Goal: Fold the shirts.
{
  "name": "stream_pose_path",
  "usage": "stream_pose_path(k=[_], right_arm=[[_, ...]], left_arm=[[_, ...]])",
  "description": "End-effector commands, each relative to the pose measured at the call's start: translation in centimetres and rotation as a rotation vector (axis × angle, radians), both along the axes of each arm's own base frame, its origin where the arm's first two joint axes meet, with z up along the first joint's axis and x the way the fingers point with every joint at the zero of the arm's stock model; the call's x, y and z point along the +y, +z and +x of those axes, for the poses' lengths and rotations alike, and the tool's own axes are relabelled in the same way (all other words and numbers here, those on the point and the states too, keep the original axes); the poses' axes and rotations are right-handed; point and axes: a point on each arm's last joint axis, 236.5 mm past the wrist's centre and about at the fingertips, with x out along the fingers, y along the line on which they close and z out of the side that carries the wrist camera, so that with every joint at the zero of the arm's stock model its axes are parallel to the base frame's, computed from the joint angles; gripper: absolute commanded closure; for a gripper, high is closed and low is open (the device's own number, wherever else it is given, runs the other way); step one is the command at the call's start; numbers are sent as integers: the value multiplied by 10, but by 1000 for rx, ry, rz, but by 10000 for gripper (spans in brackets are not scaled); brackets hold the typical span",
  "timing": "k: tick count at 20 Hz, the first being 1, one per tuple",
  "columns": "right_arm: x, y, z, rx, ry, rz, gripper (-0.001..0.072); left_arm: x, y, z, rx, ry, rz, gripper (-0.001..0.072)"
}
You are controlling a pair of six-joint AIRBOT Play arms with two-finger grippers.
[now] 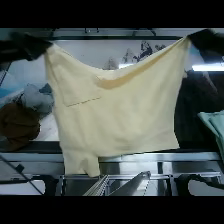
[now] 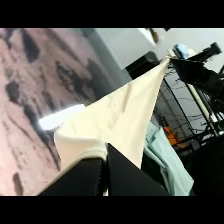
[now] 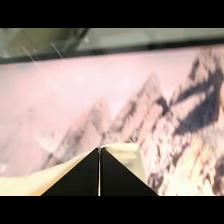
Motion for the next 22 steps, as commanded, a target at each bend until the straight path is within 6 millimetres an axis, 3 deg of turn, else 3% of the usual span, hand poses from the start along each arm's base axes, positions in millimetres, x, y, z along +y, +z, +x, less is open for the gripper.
stream_pose_path(k=[1, 2, 3, 6, 7, 9, 11, 12, 15, 18, 20, 21, 22], right_arm=[[-15, -104, 41, 173, -82, 52, 691], [-21, -111, 44, 183, -90, 54, 506], [-26, -113, 43, 188, -96, 52, 309], [-40, -112, 21, 236, -36, 47, 317], [-44, -115, 8, 283, -7, 57, 356], [-48, -136, -38, 461, 96, 73, 357], [-48, -167, -102, 698, 214, 82, 493], [-48, -181, -129, 798, 241, 107, 492], [-52, -220, -190, 977, 195, 198, 493], [-57, -239, -241, 1055, 126, 197, 493], [-64, -252, -276, 1113, 95, 131, 449], [-64, -259, -287, 1121, 88, 117, 278], [-61, -265, -291, 1118, 85, 122, 207]], left_arm=[[17, -102, 64, 199, 58, -70, 661], [25, -103, 76, 202, 63, -136, 507], [34, -101, 84, 213, 69, -205, 415], [53, -101, 83, 230, 22, -247, 413], [59, -103, 78, 262, 3, -250, 412], [67, -111, 61, 350, -44, -215, 412], [77, -121, 34, 439, -105, -148, 453], [82, -126, 20, 472, -131, -99, 688], [93, -141, -6, 554, -148, 72, 705], [91, -138, -35, 584, -145, 157, 705], [93, -146, -56, 602, -88, 179, 704], [95, -153, -64, 619, -44, 185, 704], [97, -162, -74, 635, 0, 185, 704]])
